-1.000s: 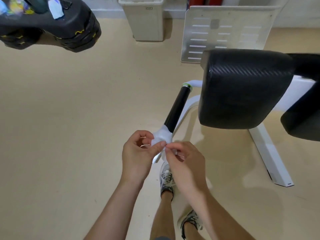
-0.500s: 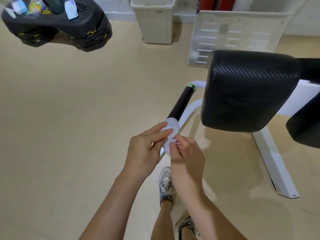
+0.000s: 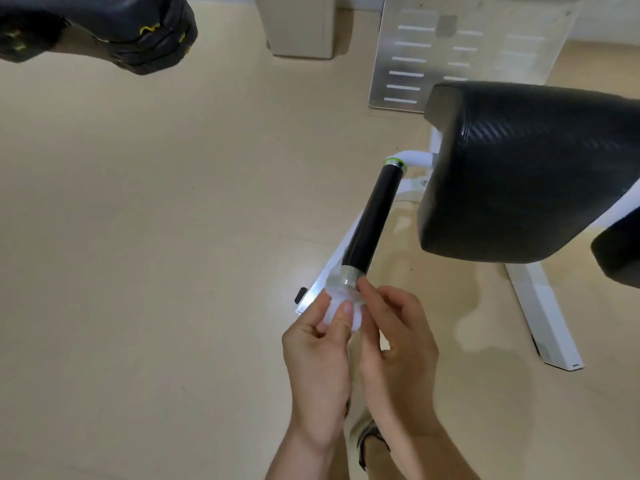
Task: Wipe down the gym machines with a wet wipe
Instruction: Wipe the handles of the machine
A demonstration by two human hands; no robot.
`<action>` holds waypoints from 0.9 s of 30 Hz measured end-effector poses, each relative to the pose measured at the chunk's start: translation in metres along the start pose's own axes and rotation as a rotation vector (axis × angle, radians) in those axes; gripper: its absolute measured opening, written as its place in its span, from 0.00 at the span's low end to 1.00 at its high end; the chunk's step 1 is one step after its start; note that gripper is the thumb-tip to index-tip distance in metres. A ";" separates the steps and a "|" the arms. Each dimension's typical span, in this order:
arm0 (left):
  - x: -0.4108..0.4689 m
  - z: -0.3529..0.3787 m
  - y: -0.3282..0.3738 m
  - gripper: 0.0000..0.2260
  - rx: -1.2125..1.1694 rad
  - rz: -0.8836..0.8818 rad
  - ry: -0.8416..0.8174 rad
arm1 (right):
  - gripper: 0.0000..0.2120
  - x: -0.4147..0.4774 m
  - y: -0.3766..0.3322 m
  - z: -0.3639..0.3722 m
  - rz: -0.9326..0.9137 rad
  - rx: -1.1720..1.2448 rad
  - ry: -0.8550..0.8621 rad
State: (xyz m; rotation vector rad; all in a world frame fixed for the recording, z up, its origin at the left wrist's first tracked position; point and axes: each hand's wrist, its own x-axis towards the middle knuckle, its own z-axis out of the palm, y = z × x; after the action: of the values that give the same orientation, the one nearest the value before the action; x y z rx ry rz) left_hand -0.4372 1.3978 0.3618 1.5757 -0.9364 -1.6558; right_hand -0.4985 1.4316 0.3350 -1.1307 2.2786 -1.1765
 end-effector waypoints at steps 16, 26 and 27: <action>0.056 -0.020 0.034 0.25 1.431 1.219 -0.634 | 0.09 0.035 -0.010 -0.012 1.208 1.044 -0.304; -0.010 0.046 0.028 0.13 0.857 0.573 -0.243 | 0.14 0.030 0.026 -0.103 0.986 1.236 -0.481; -0.025 0.064 0.024 0.13 0.774 0.445 -0.170 | 0.17 0.030 0.034 -0.121 0.890 1.083 -0.513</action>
State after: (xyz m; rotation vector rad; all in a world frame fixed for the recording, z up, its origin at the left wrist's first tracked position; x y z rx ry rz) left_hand -0.5003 1.4099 0.3962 1.5154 -2.0224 -1.1698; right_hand -0.6063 1.4841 0.3820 0.0425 1.1391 -1.2090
